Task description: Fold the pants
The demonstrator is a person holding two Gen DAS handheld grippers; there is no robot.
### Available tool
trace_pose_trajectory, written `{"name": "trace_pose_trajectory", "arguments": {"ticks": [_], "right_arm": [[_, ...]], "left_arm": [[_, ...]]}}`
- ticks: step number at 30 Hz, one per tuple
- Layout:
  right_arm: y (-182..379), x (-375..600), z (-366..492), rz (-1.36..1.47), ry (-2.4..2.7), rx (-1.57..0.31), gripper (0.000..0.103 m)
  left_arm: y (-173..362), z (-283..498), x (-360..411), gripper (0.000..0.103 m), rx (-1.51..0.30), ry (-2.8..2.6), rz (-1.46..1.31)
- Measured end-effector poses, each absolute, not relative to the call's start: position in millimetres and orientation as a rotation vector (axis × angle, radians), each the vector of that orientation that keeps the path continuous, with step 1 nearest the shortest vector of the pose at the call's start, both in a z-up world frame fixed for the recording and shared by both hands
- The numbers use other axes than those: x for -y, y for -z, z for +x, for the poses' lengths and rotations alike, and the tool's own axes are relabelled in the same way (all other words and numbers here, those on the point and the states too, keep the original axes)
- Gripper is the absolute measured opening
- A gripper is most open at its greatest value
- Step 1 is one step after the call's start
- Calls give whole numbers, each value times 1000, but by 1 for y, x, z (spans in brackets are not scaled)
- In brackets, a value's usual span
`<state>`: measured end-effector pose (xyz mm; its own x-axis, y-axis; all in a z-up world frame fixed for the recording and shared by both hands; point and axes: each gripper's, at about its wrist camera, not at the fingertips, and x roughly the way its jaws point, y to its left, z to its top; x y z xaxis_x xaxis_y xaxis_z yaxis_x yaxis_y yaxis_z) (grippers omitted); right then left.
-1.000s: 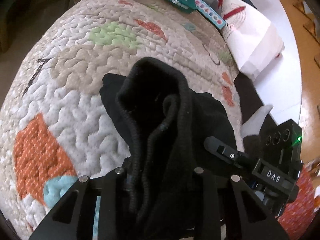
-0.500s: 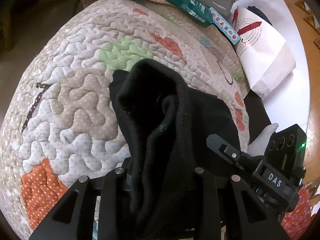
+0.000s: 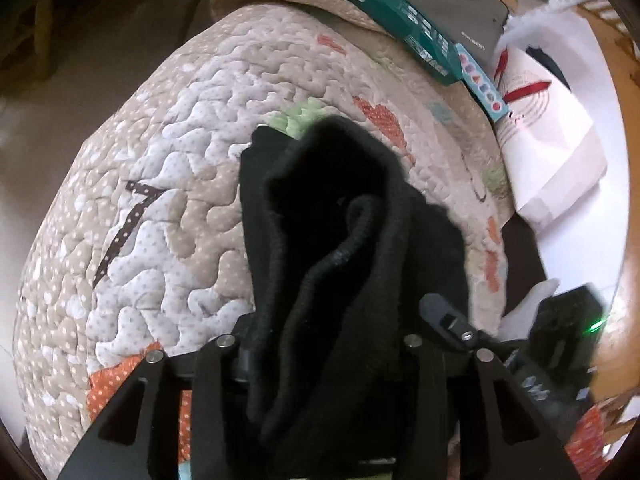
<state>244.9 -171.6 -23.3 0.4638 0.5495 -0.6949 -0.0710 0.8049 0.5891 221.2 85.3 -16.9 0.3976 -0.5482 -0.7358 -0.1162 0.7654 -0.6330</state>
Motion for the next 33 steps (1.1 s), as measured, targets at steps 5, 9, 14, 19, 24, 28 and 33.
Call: {"name": "trace_pose_trajectory", "arguments": {"ticks": [5,9,14,19,24,28,33], "right_arm": [[25,192,239,533,-315,-1017,71],[13,203,231,567,-294,-984,71],[8,195,212,496,-298,-984,72],[23,185,209,420,-270,-1000,83],[22,195,205,476,-267,-995,85],[-2,199,188,440,-256,-947,85],[-28,199,161,408,-268,-919,85]], "left_arm": [[-1,218,-109,47,-1088,252,-710],[-1,225,-118,49,-1078,189,-711],[23,231,-124,68,-1111,163,-821],[36,231,-139,68,-1114,216,-961],[35,226,-146,68,-1110,215,-1020],[28,216,-162,69,-1051,220,-1093],[28,197,-189,70,-1004,185,-1214]]}}
